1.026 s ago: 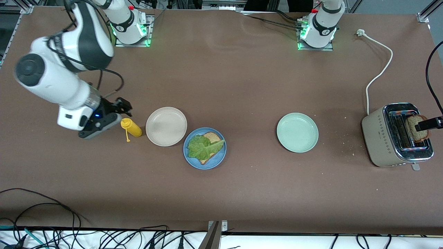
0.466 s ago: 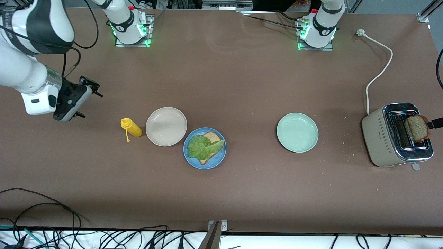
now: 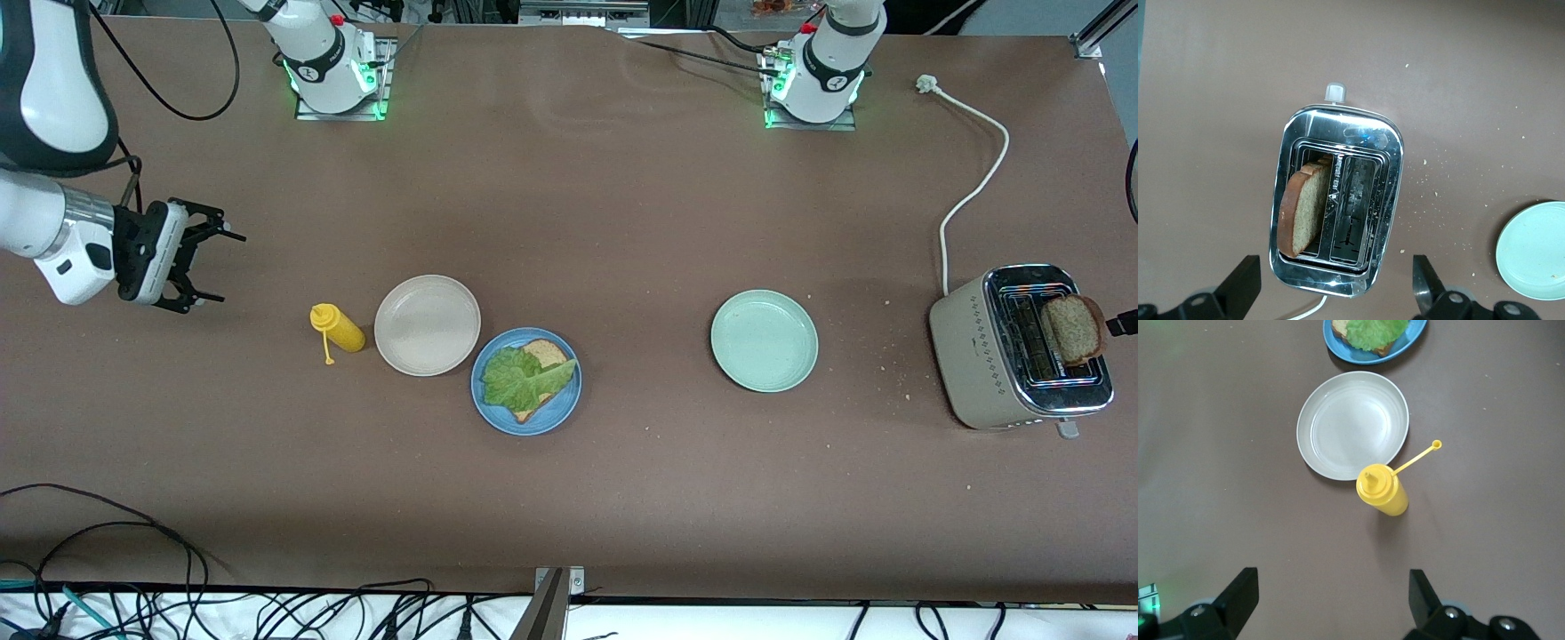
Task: Make sandwich in blue plate with both arms
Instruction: 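Move the right gripper to the yellow bottle while the left gripper reaches the toaster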
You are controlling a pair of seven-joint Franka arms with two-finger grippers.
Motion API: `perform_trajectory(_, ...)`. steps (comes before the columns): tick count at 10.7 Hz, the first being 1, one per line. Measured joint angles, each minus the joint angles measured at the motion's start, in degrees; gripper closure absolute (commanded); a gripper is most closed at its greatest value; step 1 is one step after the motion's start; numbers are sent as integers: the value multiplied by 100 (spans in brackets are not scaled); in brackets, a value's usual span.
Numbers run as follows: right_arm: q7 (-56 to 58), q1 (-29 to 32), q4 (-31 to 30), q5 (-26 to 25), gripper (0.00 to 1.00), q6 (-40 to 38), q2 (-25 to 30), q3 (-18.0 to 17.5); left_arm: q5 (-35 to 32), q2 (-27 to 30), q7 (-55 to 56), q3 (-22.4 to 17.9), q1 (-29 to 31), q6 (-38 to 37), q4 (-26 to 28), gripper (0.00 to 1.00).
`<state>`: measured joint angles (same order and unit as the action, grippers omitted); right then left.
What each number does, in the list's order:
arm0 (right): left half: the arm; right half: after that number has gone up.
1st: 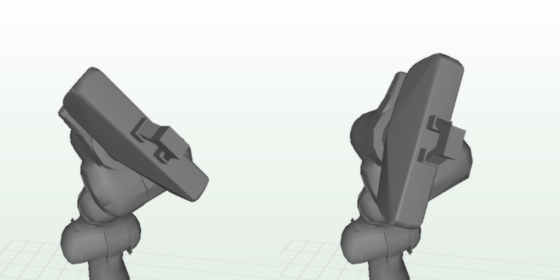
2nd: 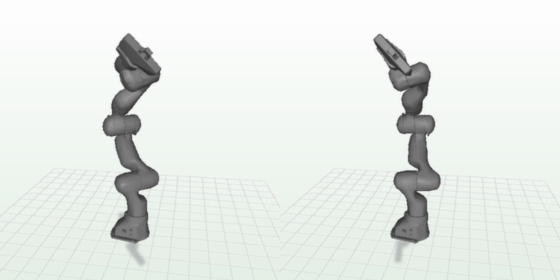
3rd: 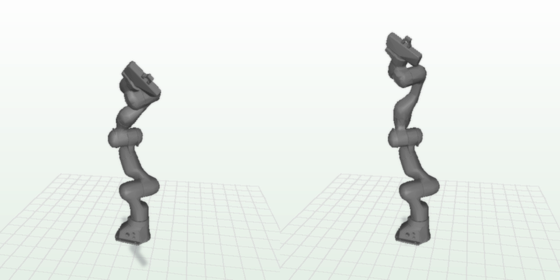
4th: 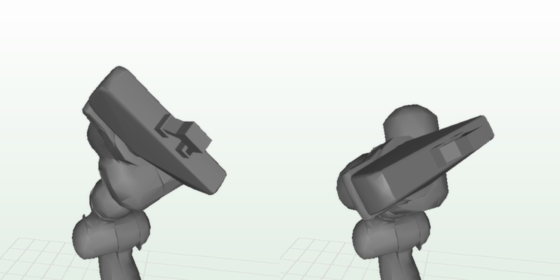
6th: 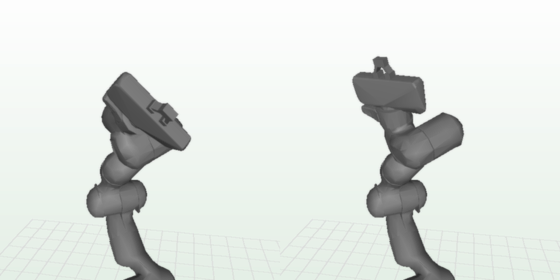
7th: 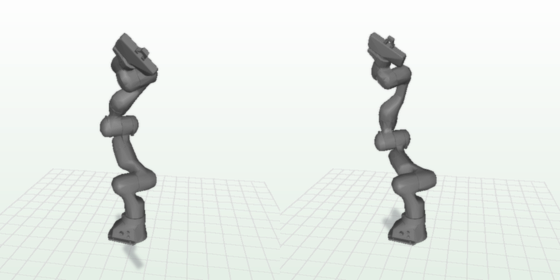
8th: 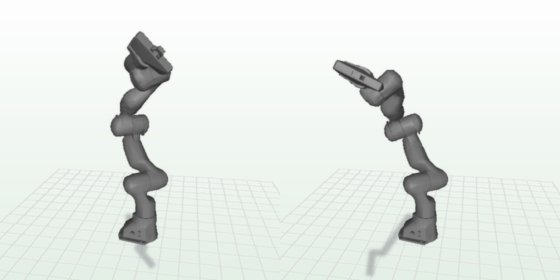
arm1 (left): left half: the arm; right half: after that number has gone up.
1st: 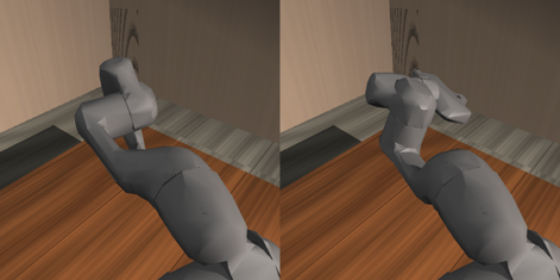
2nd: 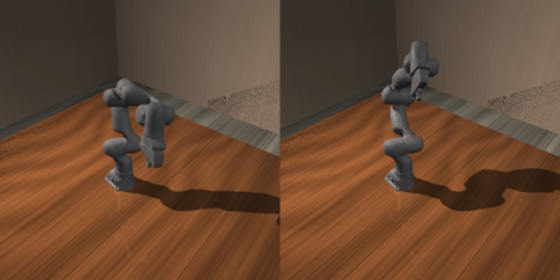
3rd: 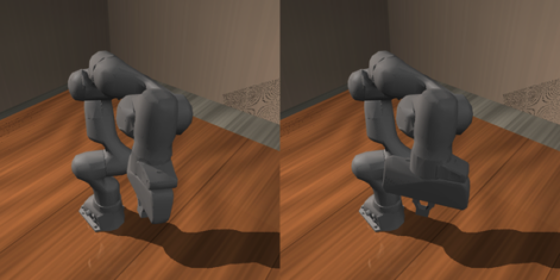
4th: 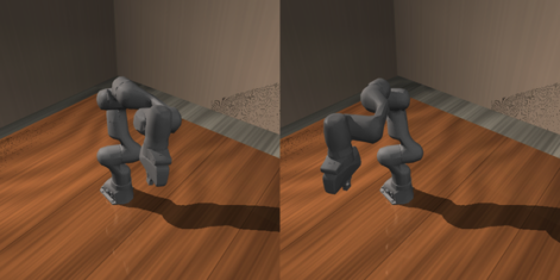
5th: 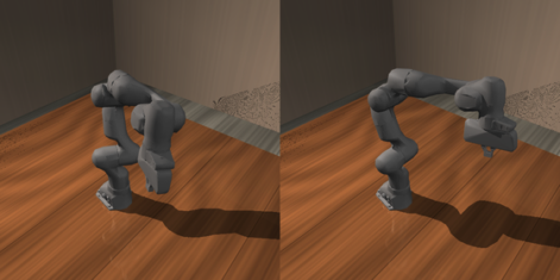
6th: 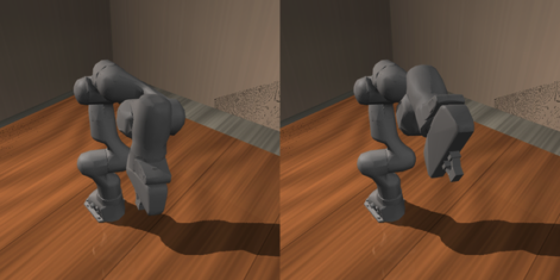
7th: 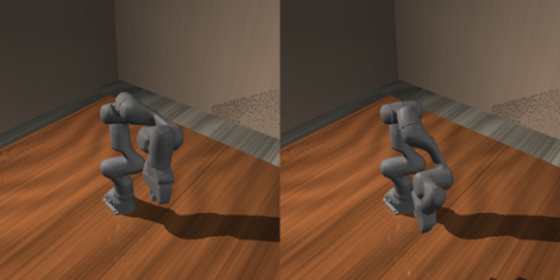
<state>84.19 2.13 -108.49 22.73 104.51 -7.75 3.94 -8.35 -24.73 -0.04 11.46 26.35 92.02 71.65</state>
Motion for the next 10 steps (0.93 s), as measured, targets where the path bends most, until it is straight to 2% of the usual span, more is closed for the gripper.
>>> perform_trajectory(6, 2724, 759, -45, 1481, 0, 20, -1482, 9, -2, -79, -1, 2, 30, 26, 31, 0)
perform_trajectory(10, 4062, 949, -42, 2269, 0, 21, -2253, 9, -3, -203, -1, 2, 79, 27, 58, 0)
